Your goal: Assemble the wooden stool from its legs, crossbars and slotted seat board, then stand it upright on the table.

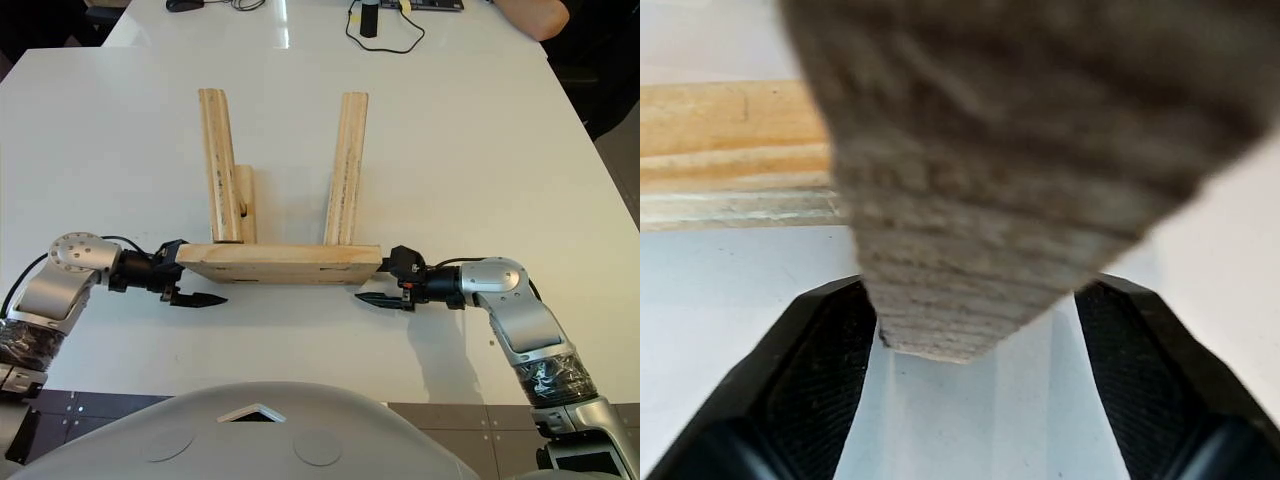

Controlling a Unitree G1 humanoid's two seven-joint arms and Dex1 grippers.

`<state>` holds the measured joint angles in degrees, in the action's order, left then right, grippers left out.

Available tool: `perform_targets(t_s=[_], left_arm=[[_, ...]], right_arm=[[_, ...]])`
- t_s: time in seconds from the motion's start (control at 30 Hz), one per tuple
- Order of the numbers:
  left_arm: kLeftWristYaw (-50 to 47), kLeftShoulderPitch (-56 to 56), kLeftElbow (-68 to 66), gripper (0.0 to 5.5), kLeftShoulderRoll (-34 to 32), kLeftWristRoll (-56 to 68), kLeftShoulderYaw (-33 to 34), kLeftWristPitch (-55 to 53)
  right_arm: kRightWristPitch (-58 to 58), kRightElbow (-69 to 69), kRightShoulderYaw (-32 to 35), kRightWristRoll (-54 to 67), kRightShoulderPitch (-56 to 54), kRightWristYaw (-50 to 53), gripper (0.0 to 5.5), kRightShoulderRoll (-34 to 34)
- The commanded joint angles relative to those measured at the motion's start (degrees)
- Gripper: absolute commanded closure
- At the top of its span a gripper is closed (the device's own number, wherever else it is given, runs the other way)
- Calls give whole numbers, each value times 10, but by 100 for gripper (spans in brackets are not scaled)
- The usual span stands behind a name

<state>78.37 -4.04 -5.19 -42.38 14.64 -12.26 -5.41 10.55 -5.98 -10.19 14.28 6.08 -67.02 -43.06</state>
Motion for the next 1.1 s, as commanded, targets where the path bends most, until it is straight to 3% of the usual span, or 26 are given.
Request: perform_targets(t_s=[0.03, 0.23, 0.5, 0.6, 0.7, 0.8, 0.9, 1.0, 1.1], left_arm=[[0, 0, 26, 285, 5, 21, 2, -30], [25, 2, 30, 377, -14, 41, 13, -46], [54, 17, 87, 382, -38, 81, 28, -81], [51, 47, 163, 386, -64, 132, 68, -126], [35, 49, 241, 386, -84, 240, 128, -223], [-35, 24, 301, 386, -91, 414, 194, -347], [-130, 4, 329, 386, -100, 587, 230, -399], [-269, -43, 310, 386, -106, 767, 226, -398], [-369, -86, 283, 386, -96, 851, 202, -384]], right_arm=[[-9, -6, -4, 0, 4, -10, 335, -6], [-6, -21, -1, 6, 17, -11, 408, -7], [44, -104, 46, 80, 76, -7, 411, -13], [110, -223, 120, 201, 134, -6, 411, -27], [179, -331, 219, 396, 173, 32, 411, -36], [191, -388, 280, 575, 185, 105, 411, -44], [166, -428, 278, 689, 190, 188, 411, -41], [123, -465, 255, 779, 171, 288, 411, -28], [97, -484, 238, 815, 142, 351, 411, -10]])
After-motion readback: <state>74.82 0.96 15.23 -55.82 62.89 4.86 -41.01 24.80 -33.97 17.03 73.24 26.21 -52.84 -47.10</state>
